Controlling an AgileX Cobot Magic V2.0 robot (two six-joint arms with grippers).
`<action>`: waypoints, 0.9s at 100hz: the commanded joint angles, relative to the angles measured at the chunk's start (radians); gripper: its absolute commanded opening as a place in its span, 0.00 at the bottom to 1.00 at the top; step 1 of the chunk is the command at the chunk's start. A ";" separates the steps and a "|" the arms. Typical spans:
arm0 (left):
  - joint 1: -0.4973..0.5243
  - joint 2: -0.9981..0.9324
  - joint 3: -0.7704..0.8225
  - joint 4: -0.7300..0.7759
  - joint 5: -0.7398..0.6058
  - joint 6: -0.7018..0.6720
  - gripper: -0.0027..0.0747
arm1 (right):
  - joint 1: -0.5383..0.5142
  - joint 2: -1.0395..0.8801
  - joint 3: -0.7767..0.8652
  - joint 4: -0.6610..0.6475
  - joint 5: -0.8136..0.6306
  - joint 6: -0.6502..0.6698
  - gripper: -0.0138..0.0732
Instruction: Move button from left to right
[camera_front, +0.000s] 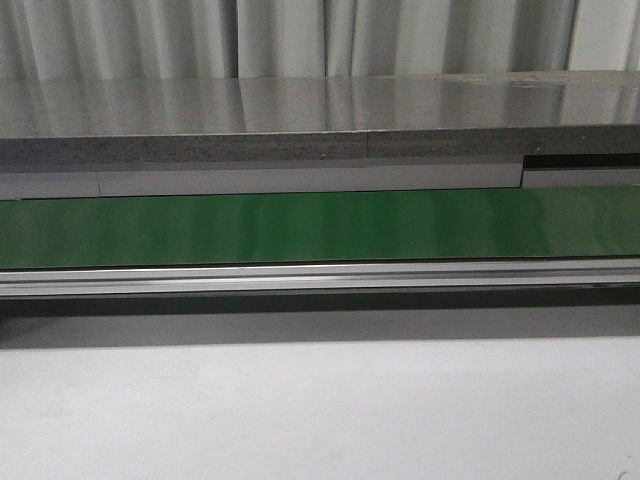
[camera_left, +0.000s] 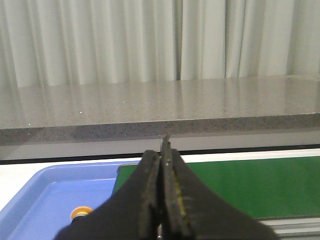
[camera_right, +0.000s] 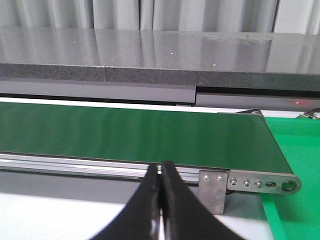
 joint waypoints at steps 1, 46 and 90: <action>-0.006 -0.029 0.046 0.000 -0.075 -0.010 0.01 | -0.001 -0.020 -0.018 0.001 -0.080 -0.003 0.08; -0.006 -0.029 0.046 0.000 -0.077 -0.010 0.01 | -0.001 -0.020 -0.018 0.001 -0.080 -0.003 0.08; -0.006 0.031 -0.105 -0.063 0.053 -0.010 0.01 | -0.001 -0.020 -0.018 0.001 -0.080 -0.003 0.08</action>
